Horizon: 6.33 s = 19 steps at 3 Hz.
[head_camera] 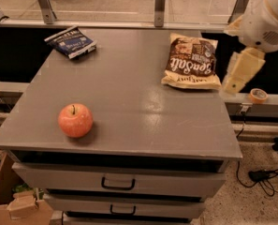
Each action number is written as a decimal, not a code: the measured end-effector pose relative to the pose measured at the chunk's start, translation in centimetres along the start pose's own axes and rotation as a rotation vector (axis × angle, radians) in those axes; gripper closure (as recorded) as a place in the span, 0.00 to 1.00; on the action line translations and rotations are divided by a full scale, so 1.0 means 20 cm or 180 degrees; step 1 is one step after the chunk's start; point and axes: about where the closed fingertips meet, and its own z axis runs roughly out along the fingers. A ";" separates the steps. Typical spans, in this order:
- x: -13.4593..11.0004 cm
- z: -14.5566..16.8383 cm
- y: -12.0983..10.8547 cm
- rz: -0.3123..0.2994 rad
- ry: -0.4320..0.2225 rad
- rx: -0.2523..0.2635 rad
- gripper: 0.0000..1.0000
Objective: Move brown chip bag near blue chip bag
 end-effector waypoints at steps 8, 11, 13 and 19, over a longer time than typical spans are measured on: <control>-0.25 0.75 -0.82 0.1192 -0.1587 0.0076 0.65; -0.36 0.73 -0.61 0.0788 -0.1485 -0.0078 0.83; -0.28 0.73 -0.51 0.1141 -0.1679 -0.0066 0.36; -0.01 0.98 -0.54 0.1913 -0.1444 0.0297 0.18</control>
Offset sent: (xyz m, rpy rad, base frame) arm 0.1932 0.0494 -0.0322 0.4193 -0.1547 -0.0968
